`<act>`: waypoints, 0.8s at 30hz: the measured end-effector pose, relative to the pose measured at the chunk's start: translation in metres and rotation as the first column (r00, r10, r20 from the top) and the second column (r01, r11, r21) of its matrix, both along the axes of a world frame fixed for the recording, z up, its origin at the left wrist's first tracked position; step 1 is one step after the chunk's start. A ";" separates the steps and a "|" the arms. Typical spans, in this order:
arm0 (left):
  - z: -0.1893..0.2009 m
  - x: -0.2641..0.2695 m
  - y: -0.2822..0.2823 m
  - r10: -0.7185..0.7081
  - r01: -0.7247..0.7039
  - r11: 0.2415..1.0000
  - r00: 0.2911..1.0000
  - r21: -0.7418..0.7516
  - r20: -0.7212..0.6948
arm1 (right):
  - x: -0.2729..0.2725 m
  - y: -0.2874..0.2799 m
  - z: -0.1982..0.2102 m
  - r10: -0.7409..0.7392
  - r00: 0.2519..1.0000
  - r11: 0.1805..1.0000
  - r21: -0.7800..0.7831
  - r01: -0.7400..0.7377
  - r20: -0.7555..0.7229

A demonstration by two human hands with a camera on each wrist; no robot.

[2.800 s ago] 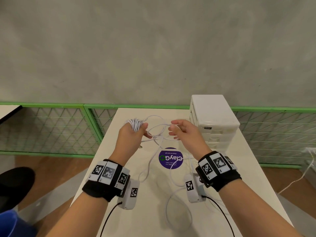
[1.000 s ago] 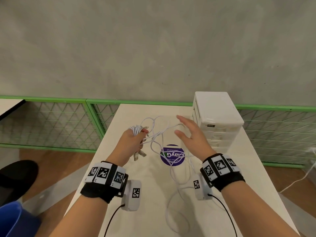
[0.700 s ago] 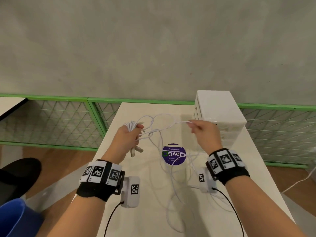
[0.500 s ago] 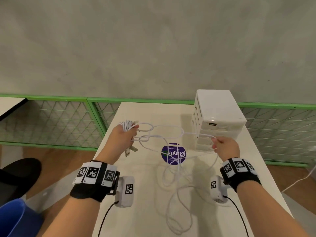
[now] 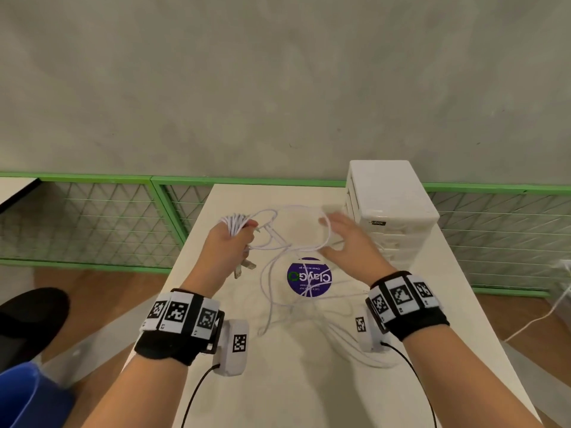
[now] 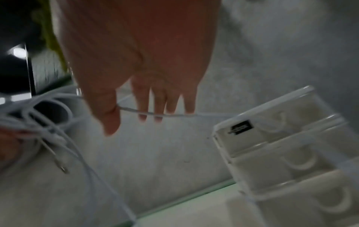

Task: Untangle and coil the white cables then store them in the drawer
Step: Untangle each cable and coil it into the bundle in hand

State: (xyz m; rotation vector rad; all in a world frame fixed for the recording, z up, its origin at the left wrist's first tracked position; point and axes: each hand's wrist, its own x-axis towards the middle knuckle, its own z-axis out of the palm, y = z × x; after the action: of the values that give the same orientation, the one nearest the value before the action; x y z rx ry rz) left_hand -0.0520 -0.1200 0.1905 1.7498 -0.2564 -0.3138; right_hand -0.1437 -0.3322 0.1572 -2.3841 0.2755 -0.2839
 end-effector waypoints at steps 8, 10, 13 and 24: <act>0.000 -0.015 -0.006 -0.118 0.119 0.987 0.993 0.109 -0.019 | -0.005 0.034 0.018 0.265 0.961 0.832 0.484 -0.272 0.084; 0.000 -0.023 -0.011 -0.147 0.154 0.982 0.987 0.111 -0.065 | -0.006 0.041 0.023 0.262 0.956 0.815 0.500 -0.292 0.132; 0.002 -0.029 -0.018 -0.154 0.162 0.985 0.981 0.056 -0.120 | -0.007 0.042 0.023 0.245 0.956 0.847 0.443 -0.293 0.165; -0.008 -0.013 -0.014 -0.106 0.124 0.984 0.985 0.131 -0.136 | -0.010 0.003 0.010 0.086 0.989 0.922 0.366 -0.124 0.120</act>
State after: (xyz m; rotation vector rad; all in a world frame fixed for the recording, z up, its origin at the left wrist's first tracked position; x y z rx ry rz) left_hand -0.0650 -0.1336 0.1820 1.8467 -0.2484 -0.5377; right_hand -0.1540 -0.3294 0.1676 -1.9924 0.1376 -0.2747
